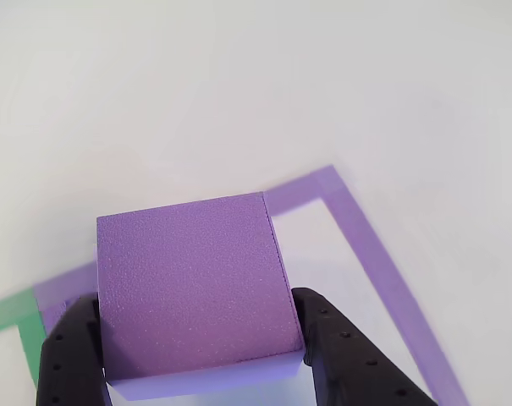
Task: Tower of hanoi
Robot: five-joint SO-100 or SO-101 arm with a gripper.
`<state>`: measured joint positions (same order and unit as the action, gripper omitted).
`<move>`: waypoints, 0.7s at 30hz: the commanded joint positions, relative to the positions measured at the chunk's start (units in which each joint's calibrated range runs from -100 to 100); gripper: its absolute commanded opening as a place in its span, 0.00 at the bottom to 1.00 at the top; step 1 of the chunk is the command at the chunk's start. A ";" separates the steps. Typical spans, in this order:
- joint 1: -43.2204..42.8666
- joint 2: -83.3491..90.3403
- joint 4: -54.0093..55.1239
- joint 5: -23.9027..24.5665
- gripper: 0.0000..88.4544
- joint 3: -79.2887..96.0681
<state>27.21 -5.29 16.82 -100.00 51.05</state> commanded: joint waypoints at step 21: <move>-11.31 17.55 -97.31 0.00 0.18 -77.00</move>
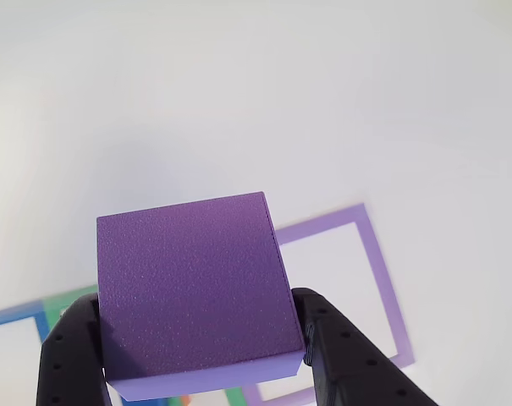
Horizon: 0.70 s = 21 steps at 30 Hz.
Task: Tower of hanoi
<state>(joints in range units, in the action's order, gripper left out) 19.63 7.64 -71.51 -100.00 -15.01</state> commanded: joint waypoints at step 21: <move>-29.28 30.90 0.16 0.00 0.18 21.14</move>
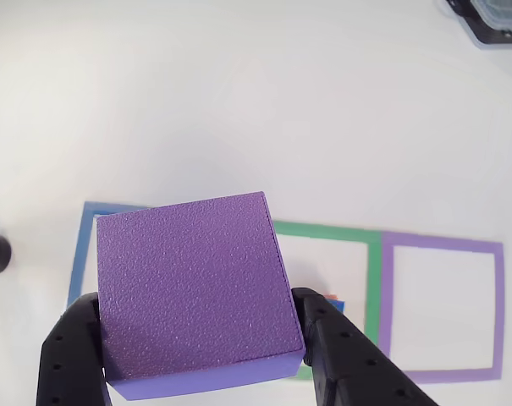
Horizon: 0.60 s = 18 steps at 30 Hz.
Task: Tower of hanoi
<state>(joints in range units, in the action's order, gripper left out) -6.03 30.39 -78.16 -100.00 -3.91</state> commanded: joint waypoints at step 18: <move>-9.42 16.64 55.86 0.00 0.18 66.11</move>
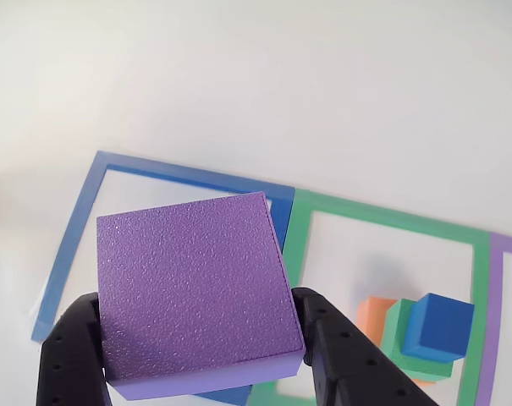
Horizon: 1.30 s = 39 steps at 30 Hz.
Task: Tower of hanoi
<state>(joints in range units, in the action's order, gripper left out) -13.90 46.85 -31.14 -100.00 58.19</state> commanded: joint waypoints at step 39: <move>-5.20 -46.53 61.21 0.00 0.18 5.91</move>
<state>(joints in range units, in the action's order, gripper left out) -18.76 1.01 28.06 -100.00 67.05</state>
